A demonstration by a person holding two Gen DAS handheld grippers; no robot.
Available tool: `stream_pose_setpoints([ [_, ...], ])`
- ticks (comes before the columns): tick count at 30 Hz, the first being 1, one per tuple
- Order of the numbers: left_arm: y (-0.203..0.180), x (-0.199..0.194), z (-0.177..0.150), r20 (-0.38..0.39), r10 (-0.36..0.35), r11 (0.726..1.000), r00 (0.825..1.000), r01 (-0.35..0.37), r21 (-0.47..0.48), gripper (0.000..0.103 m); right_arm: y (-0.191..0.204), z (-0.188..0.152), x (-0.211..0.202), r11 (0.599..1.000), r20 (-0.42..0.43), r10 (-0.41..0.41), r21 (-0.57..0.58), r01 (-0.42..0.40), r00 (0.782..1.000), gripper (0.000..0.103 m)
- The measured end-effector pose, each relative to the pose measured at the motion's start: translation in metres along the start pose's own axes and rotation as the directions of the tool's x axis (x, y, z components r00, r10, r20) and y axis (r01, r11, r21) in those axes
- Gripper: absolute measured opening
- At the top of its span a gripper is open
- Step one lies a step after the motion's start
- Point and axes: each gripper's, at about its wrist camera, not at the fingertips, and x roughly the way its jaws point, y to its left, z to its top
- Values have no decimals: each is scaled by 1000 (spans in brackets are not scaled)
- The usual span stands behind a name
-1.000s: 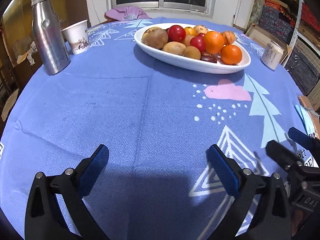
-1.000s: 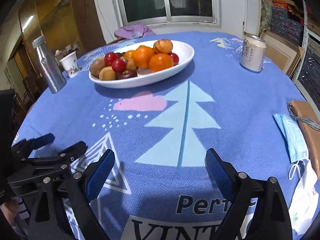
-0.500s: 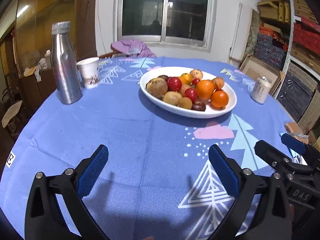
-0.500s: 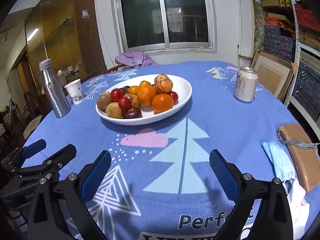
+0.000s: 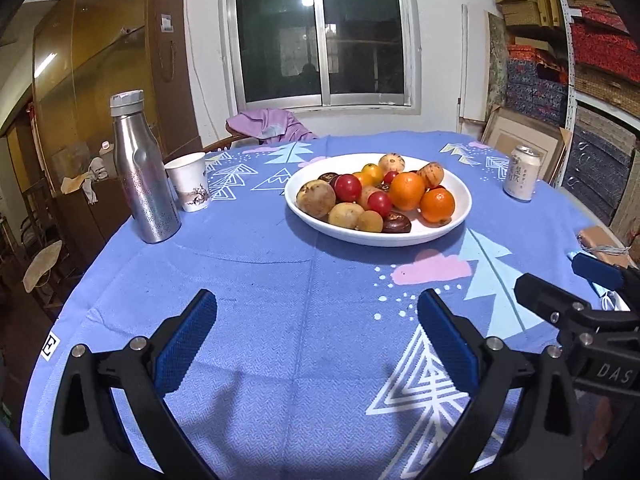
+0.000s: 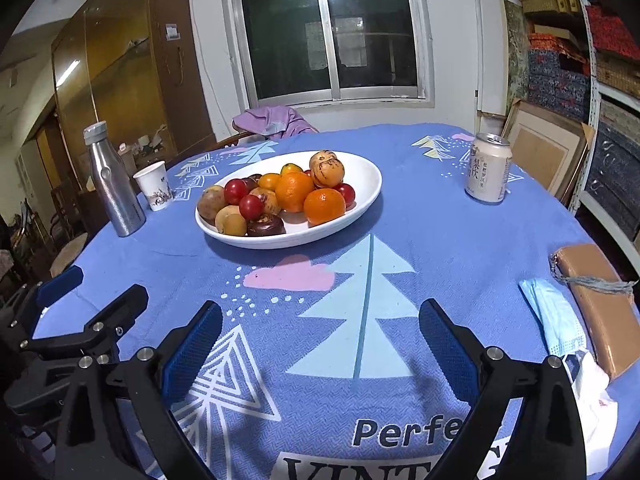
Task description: Organize fruits
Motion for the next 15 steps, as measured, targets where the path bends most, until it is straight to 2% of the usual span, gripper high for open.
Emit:
stream_pose_setpoints([
  [15, 0, 3, -3, -26, -17, 1000, 1000, 17, -7, 99, 1, -2, -1, 1000, 6, -19, -11, 19, 1000, 100],
])
